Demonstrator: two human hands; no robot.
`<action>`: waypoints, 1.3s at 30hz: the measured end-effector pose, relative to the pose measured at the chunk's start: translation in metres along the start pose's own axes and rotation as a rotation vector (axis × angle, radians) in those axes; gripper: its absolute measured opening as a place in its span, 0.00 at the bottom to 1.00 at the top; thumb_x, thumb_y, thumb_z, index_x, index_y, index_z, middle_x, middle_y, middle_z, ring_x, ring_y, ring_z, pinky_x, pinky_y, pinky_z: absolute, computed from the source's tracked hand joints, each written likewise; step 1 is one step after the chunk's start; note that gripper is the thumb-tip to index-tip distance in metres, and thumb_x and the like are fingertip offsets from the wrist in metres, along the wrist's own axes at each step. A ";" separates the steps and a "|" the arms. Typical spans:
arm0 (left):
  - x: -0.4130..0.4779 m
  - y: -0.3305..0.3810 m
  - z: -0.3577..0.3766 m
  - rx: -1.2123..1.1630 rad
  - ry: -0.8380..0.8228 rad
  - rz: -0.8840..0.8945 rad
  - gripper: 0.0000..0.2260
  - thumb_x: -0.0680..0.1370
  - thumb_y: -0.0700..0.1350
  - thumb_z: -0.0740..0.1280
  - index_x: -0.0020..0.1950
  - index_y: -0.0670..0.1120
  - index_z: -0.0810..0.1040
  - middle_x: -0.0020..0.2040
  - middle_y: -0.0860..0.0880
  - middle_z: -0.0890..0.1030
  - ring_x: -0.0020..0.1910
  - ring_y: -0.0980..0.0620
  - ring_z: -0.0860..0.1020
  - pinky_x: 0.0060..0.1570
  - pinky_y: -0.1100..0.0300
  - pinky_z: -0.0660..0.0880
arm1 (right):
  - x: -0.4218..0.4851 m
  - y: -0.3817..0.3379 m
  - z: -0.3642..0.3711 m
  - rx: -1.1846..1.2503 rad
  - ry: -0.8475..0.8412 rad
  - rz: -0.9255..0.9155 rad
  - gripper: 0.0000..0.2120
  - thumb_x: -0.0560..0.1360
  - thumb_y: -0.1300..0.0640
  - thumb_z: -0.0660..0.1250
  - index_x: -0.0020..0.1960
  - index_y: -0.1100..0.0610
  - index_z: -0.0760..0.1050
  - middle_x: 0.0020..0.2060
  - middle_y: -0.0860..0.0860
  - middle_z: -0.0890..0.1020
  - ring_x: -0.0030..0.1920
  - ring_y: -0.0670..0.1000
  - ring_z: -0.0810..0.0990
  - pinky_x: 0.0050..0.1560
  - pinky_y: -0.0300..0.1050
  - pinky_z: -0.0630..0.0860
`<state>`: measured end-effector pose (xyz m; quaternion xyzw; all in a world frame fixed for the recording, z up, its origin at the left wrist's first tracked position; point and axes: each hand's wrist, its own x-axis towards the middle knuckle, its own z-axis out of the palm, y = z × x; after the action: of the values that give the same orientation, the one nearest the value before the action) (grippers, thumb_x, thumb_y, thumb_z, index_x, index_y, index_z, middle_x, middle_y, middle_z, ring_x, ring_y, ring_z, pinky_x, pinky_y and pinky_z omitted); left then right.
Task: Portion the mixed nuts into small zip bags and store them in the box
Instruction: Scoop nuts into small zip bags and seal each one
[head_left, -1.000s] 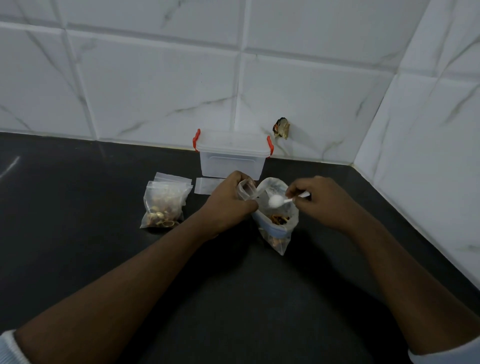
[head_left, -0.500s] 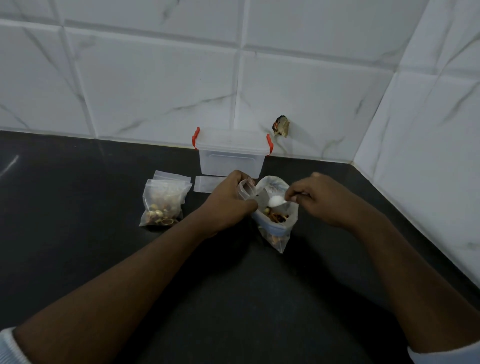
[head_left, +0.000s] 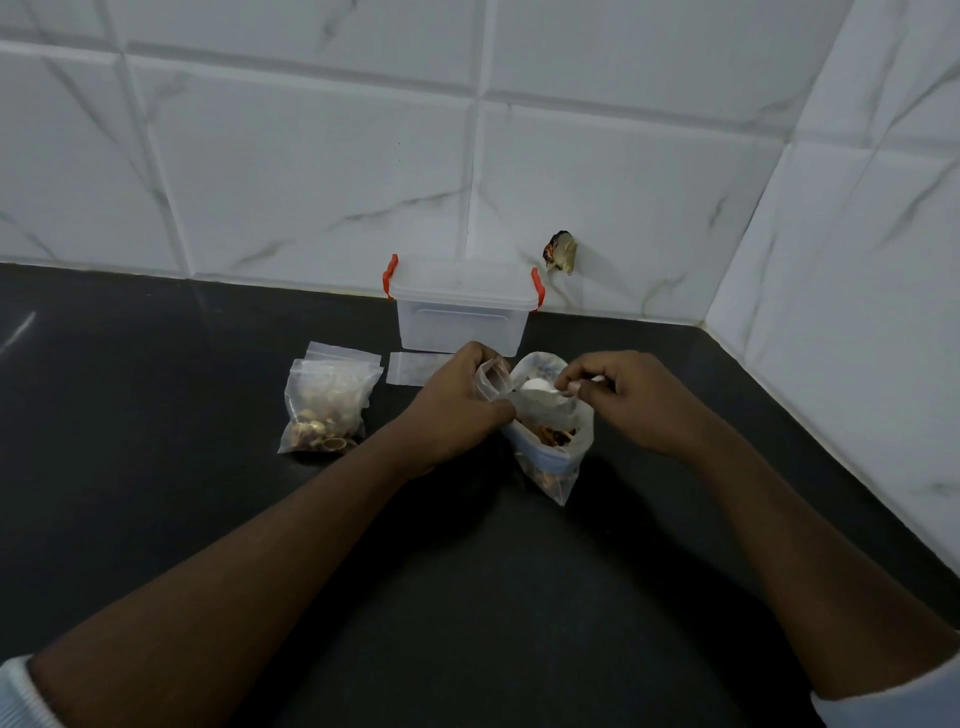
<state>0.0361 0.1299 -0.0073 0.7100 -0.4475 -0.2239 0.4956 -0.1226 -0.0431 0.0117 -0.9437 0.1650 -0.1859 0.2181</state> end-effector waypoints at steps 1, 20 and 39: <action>0.000 0.000 0.000 0.000 0.000 0.001 0.18 0.76 0.41 0.73 0.62 0.52 0.72 0.56 0.54 0.77 0.53 0.54 0.78 0.46 0.63 0.76 | 0.000 -0.002 0.002 -0.036 -0.031 -0.009 0.11 0.82 0.59 0.66 0.56 0.48 0.85 0.48 0.39 0.84 0.48 0.36 0.80 0.45 0.31 0.70; 0.002 -0.003 -0.001 -0.019 0.002 0.010 0.19 0.75 0.40 0.73 0.61 0.53 0.71 0.57 0.54 0.77 0.55 0.53 0.79 0.51 0.59 0.79 | 0.001 -0.005 0.012 0.400 -0.084 0.182 0.07 0.81 0.61 0.69 0.53 0.56 0.86 0.46 0.46 0.88 0.40 0.39 0.84 0.43 0.35 0.77; 0.002 -0.003 0.000 -0.078 -0.014 0.002 0.20 0.76 0.41 0.74 0.62 0.55 0.70 0.59 0.56 0.77 0.58 0.54 0.78 0.54 0.60 0.78 | -0.001 -0.010 0.002 0.992 0.047 0.200 0.09 0.82 0.66 0.63 0.55 0.62 0.82 0.48 0.62 0.86 0.32 0.48 0.66 0.28 0.37 0.62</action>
<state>0.0382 0.1289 -0.0095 0.6881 -0.4425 -0.2454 0.5200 -0.1198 -0.0336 0.0144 -0.7015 0.1511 -0.2414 0.6533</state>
